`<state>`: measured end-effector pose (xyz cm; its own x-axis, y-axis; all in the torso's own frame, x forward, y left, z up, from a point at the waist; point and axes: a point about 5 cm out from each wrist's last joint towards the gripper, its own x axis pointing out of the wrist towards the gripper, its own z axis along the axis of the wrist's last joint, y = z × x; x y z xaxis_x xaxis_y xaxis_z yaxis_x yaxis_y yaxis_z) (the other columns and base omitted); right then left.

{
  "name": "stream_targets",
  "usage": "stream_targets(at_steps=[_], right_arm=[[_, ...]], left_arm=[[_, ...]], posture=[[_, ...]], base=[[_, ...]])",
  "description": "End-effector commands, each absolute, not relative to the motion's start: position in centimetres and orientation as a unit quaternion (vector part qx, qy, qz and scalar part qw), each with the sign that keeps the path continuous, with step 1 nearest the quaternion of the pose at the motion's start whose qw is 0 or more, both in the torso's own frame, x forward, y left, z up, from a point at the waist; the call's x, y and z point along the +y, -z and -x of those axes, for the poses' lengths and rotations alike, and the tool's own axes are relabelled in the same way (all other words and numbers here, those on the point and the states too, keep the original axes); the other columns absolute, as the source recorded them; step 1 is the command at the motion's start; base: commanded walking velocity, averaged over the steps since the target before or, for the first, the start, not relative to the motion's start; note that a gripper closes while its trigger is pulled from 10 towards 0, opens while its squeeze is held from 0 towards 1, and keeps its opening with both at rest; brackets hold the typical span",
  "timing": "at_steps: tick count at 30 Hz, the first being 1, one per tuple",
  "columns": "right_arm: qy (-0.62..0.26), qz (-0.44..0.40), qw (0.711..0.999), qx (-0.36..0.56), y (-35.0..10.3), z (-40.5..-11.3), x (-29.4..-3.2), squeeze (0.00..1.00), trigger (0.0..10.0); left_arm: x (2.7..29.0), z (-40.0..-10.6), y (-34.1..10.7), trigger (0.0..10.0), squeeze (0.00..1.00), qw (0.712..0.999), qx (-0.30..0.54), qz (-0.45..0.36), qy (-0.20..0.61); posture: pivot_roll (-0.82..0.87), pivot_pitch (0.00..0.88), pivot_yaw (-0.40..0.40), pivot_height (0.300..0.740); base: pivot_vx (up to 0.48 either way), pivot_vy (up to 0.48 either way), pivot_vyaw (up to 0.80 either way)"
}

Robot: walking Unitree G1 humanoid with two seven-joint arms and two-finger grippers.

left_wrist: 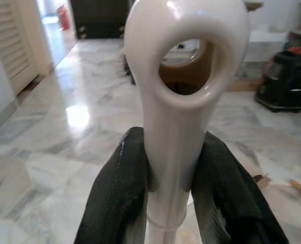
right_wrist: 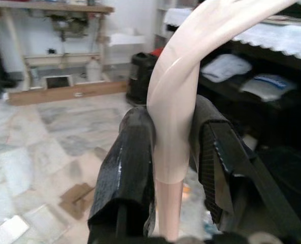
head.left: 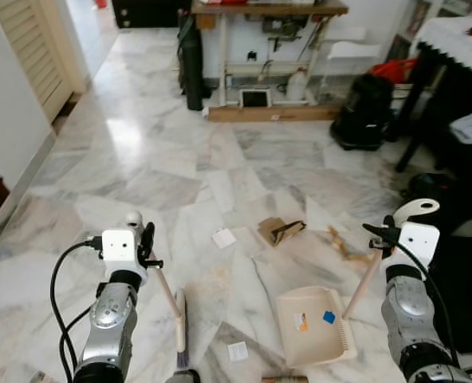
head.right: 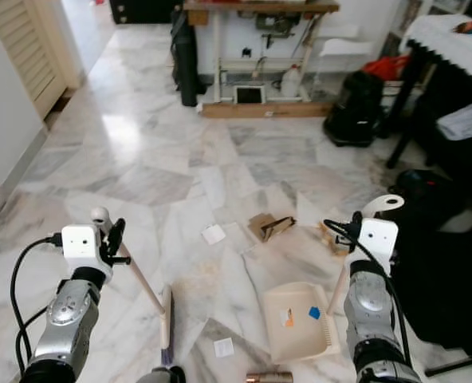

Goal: Sweep floor

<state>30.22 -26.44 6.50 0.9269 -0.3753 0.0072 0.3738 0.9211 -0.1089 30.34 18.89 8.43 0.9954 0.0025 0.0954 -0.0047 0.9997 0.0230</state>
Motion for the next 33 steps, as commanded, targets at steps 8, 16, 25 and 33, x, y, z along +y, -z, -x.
stream_targets(at_steps=[8, 16, 25, 33], right_arm=[[0.189, 0.058, 0.979, -0.039, -9.02, -31.66, -26.65, 0.0, 10.0], [0.192, 0.055, 0.979, -0.037, -8.95, -31.71, -26.57, 0.0, 10.0], [0.186, 0.047, 0.981, -0.037, -9.03, -32.02, -26.15, 0.0, 10.0], [0.183, 0.044, 0.981, -0.038, -9.08, -32.11, -26.04, 0.0, 10.0]], left_arm=[[19.51, -30.11, -9.09, 10.0, 0.0, 0.997, -0.069, -0.013, -0.01], [19.49, -30.11, -8.77, 10.0, 0.0, 0.998, -0.057, -0.01, -0.007], [19.56, -30.2, -8.88, 10.0, 0.0, 0.998, -0.058, -0.011, -0.007], [19.6, -30.21, -8.9, 10.0, 0.0, 0.998, -0.058, -0.01, -0.009]], posture=[[-0.06, 0.003, 0.013, 0.74], [-0.05, 0.011, 0.012, 0.74], [-0.05, 0.014, 0.012, 0.74], [-0.05, 0.015, 0.01, 0.74]], base=[[0.0, 0.0, 0.0], [0.0, 0.0, 0.0], [0.236, 0.0, 0.0], [0.37, 0.0, 0.0]])
